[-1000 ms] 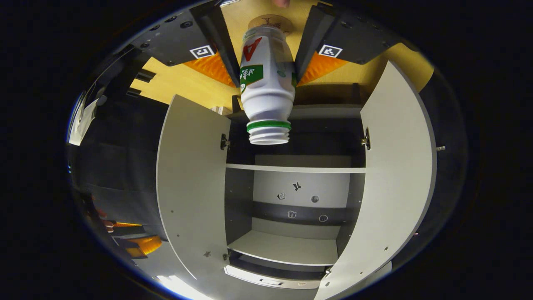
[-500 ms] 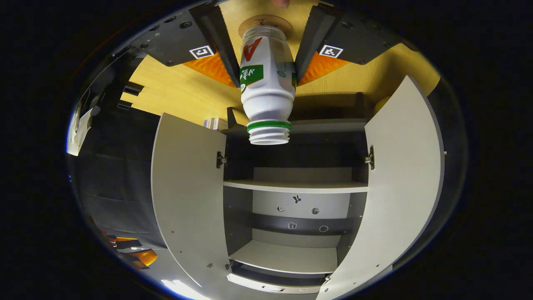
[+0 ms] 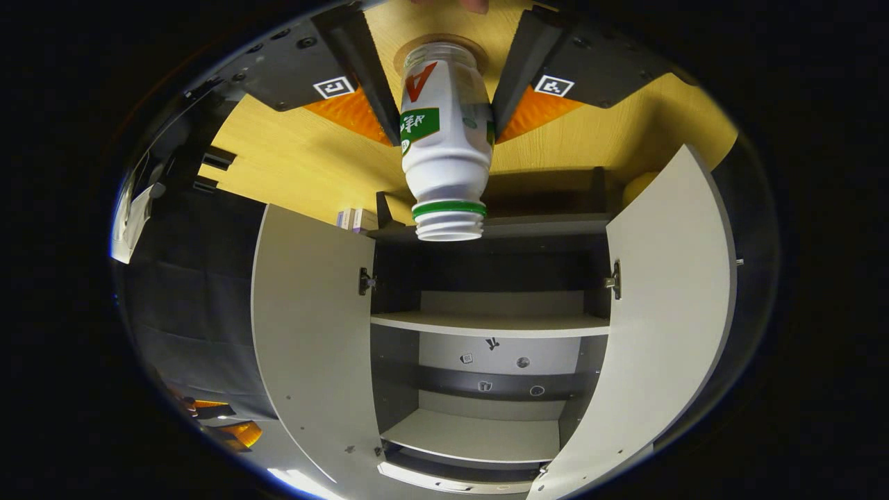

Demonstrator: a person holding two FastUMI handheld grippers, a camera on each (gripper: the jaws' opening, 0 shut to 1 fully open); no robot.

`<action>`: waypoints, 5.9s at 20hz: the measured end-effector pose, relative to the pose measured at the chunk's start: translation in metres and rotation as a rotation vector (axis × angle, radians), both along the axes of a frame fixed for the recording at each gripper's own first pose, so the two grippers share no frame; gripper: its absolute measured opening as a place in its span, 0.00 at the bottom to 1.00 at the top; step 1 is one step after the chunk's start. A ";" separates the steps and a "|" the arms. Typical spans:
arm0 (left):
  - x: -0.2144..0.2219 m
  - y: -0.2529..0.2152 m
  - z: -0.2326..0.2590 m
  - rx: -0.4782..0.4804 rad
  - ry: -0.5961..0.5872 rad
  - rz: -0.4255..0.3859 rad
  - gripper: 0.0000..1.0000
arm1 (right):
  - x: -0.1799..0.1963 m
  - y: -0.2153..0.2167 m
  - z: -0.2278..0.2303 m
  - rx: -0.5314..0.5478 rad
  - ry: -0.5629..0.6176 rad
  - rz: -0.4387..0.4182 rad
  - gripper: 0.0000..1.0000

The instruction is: Grasp the bottle in the cabinet with the left hand and place it on the coaster, then close the right door with the right hand and the left door with the left hand.

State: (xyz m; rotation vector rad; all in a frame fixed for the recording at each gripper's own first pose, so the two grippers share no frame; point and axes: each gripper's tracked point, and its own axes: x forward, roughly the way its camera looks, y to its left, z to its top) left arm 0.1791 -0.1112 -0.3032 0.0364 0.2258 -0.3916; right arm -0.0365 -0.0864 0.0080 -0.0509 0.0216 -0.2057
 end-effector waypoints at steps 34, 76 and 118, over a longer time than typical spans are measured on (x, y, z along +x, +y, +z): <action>-0.052 0.062 0.200 -0.088 -0.050 0.136 0.95 | 0.066 -0.104 -0.016 0.158 0.046 -0.081 0.97; -0.055 0.168 0.276 -0.101 -0.113 0.367 0.95 | 0.165 0.139 -0.019 0.299 0.102 0.372 0.98; 0.020 0.225 0.380 -0.030 -0.190 0.512 0.92 | 0.116 0.076 -0.023 0.177 0.122 0.153 0.97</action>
